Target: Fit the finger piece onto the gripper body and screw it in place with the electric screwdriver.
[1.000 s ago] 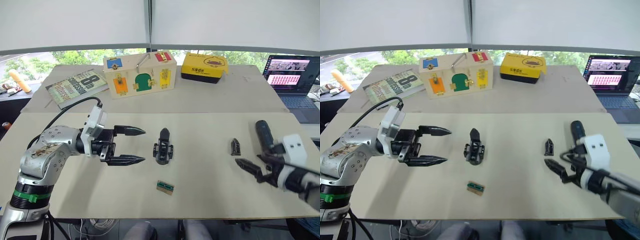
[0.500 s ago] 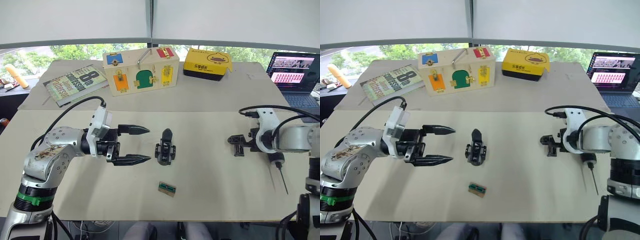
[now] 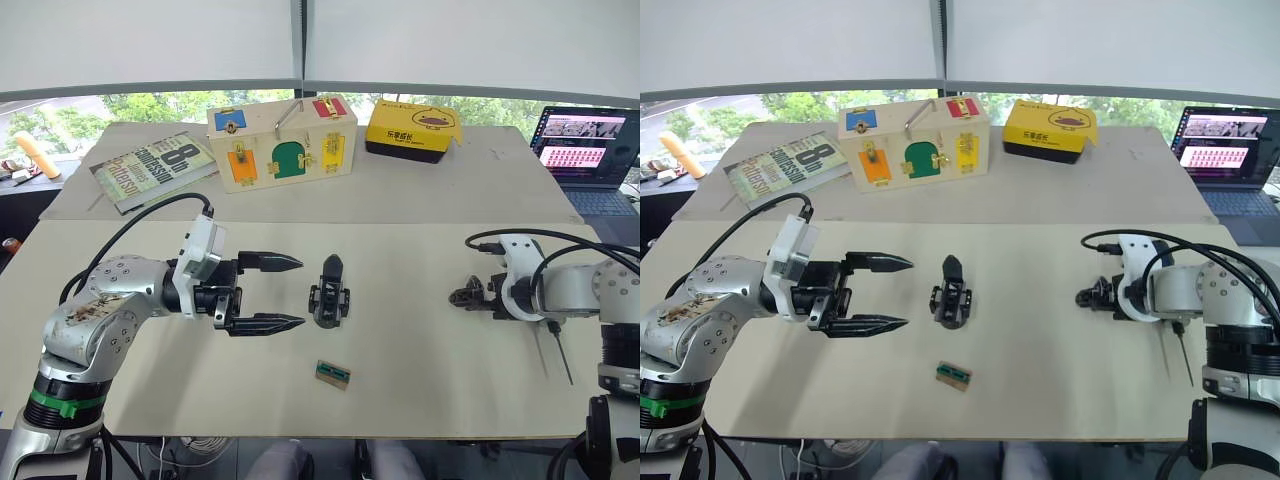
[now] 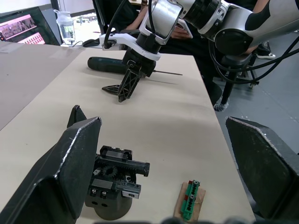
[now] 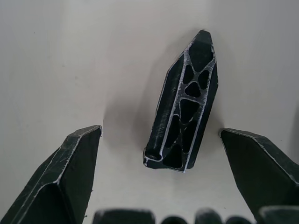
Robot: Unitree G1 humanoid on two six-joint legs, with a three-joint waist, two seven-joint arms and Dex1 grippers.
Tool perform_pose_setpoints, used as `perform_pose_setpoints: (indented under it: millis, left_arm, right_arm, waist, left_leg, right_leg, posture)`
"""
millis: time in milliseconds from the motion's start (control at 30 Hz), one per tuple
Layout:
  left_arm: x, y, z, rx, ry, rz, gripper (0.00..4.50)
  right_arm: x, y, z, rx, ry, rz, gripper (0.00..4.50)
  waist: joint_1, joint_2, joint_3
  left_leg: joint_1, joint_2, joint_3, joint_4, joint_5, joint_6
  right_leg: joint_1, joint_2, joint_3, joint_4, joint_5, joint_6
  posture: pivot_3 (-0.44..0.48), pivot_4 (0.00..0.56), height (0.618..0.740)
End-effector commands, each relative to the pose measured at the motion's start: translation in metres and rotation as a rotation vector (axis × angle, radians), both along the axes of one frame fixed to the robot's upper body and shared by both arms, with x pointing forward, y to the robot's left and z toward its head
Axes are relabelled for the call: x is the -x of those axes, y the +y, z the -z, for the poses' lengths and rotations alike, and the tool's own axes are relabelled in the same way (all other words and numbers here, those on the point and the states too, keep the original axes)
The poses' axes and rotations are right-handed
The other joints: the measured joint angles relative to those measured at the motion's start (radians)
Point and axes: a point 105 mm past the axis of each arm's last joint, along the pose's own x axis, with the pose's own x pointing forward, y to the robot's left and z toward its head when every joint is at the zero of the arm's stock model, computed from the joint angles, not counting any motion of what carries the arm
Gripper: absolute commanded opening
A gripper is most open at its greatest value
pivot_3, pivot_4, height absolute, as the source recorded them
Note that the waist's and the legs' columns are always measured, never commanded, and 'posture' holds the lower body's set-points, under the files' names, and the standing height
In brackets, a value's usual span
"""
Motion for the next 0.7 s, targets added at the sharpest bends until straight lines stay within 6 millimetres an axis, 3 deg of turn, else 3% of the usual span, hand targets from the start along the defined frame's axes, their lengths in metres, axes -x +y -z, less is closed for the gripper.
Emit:
perform_pose_setpoints:
  millis: [33, 267, 300, 400, 500, 700]
  left_arm:
    - [0.004, 0.001, -0.007, 0.005, -0.034, 0.007, 4.5]
    - [0.004, 0.001, -0.008, 0.008, -0.037, 0.002, 4.5]
    - [0.004, 0.001, -0.008, 0.01, -0.037, 0.001, 4.5]
    - [0.002, 0.002, -0.013, 0.059, -0.024, -0.016, 4.5]
    - [-0.002, 0.004, -0.017, 0.099, -0.012, -0.052, 4.5]
    - [-0.023, 0.009, -0.067, 0.487, 0.139, -0.179, 4.5]
  right_arm:
    - [0.01, -0.005, 0.011, 0.001, 0.056, -0.008, 3.71]
    - [0.016, 0.002, 0.017, 0.008, 0.072, -0.058, 1.26]
    - [0.016, 0.003, 0.016, 0.013, 0.067, -0.06, 1.08]
    - [0.019, 0.006, 0.012, 0.059, 0.035, -0.108, 1.08]
    - [0.014, 0.017, -0.005, 0.077, -0.123, -0.193, 1.08]
    - [-0.004, 0.049, -0.107, 0.216, -0.839, -0.361, 1.08]
  waist:
    - [0.001, 0.0, 0.0]
    - [-0.002, -0.001, -0.001]
    - [-0.002, -0.001, -0.001]
    - [-0.002, -0.001, -0.001]
    - [-0.002, -0.001, -0.001]
    - [-0.002, 0.0, 0.0]
  left_leg:
    - [0.0, 0.0, 0.0, 0.0, 0.0, 0.0]
    - [0.0, 0.0, 0.0, -0.001, 0.0, 0.0]
    - [0.0, 0.0, 0.0, 0.0, 0.0, 0.0]
    - [0.0, 0.0, 0.0, 0.0, 0.0, 0.0]
    - [0.0, 0.0, 0.0, 0.0, 0.0, 0.0]
    - [-0.001, 0.0, 0.0, 0.003, 0.0, 0.0]
  right_leg:
    - [0.0, 0.0, 0.0, 0.0, 0.0, 0.0]
    - [0.0, 0.0, 0.0, 0.0, 0.0, 0.0]
    - [0.0, 0.0, 0.0, 0.0, 0.0, 0.0]
    - [0.0, 0.0, 0.0, 0.0, 0.0, 0.0]
    - [-0.001, 0.0, 0.0, 0.0, 0.0, 0.0]
    - [-0.002, 0.001, 0.001, 0.002, 0.0, 0.001]
  posture:
    - [0.0, 0.15, 0.74]
    - [0.0, 0.15, 0.74]
    - [0.0, 0.15, 0.74]
    - [0.0, 0.15, 0.74]
    - [0.0, 0.15, 0.74]
    - [0.0, 0.15, 0.74]
